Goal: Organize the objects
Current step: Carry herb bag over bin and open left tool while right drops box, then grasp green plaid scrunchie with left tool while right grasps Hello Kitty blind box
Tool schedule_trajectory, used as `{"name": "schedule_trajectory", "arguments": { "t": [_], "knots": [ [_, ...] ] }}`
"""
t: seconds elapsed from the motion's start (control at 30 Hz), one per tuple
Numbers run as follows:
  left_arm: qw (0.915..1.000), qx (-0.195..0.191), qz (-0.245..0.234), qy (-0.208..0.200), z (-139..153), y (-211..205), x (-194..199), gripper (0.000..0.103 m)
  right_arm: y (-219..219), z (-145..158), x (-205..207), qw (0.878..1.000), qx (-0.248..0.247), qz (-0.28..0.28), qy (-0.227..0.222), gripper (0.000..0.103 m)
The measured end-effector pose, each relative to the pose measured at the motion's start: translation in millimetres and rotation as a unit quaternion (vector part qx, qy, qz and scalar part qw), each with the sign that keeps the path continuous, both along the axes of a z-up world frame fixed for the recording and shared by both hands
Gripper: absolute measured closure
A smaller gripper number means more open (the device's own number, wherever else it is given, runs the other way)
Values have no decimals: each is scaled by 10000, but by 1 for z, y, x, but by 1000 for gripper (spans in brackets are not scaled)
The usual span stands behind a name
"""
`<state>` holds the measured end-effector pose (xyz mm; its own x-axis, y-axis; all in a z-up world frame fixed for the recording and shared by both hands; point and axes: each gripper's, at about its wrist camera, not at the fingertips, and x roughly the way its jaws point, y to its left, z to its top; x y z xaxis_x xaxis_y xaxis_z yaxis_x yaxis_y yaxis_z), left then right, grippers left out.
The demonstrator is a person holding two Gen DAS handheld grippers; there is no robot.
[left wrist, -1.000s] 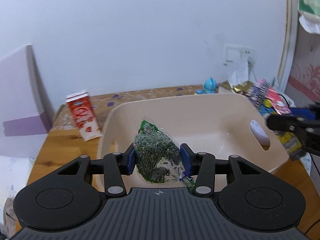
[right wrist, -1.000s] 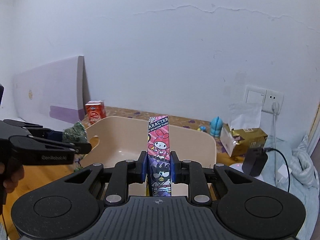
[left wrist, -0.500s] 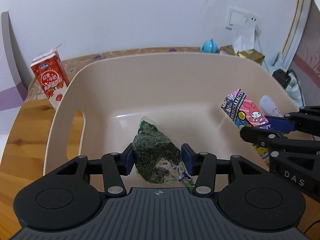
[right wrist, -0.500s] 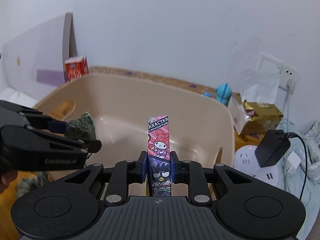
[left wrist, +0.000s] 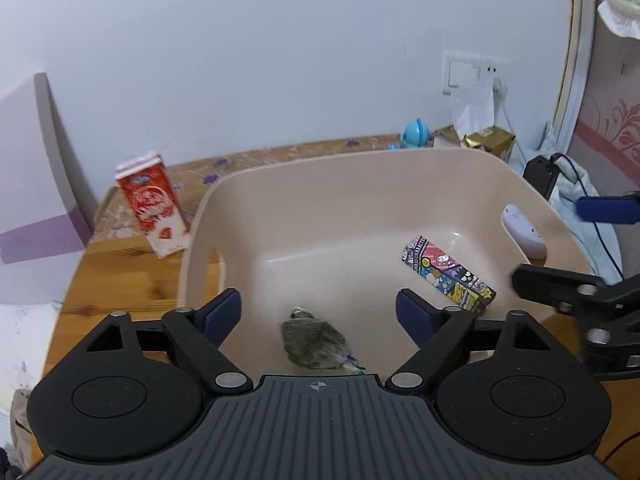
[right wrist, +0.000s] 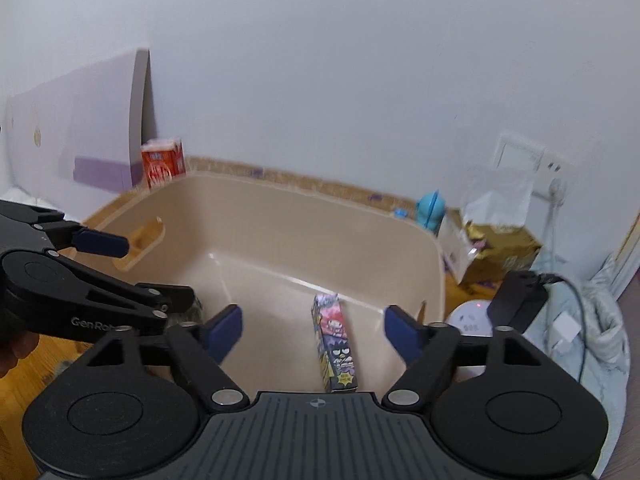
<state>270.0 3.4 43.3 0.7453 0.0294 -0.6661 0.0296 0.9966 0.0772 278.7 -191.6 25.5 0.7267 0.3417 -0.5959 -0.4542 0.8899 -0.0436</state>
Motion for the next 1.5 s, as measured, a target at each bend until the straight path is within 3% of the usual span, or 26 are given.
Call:
{"name": "schedule_trajectory", "arguments": {
  "t": [0.03, 0.1, 0.4, 0.67, 1.1, 1.23, 1.3, 1.5],
  "knots": [
    [10000, 13, 10, -49, 3, 2, -7, 13, -2, 4, -6, 10000, 28, -16, -68, 5],
    [10000, 30, 10, -94, 9, 6, -20, 13, -7, 11, -19, 9998, 54, -17, -189, 1],
    [9998, 93, 156, 46, 8, 34, -68, 12, -24, 13, -57, 9996, 5, -72, -286, 0],
    [9990, 113, 141, 411, -22, 45, -88, 12, -32, -23, -72, 9997, -91, -117, 170, 0],
    [9948, 139, 183, 992, -72, 46, -86, 12, -34, -87, -56, 9947, -104, -401, 943, 0],
    [9943, 96, 182, 1046, -79, 45, -81, 13, -30, -98, -50, 9936, -92, -437, 1038, 7],
    [9943, 79, 142, 1058, -81, 44, -78, 18, -27, -102, -46, 9928, -76, -450, 1107, 10],
    [9926, -18, 8, 1213, -87, 40, -74, 50, -23, -109, -41, 9919, 85, -375, 1211, 21]
  ]
}}
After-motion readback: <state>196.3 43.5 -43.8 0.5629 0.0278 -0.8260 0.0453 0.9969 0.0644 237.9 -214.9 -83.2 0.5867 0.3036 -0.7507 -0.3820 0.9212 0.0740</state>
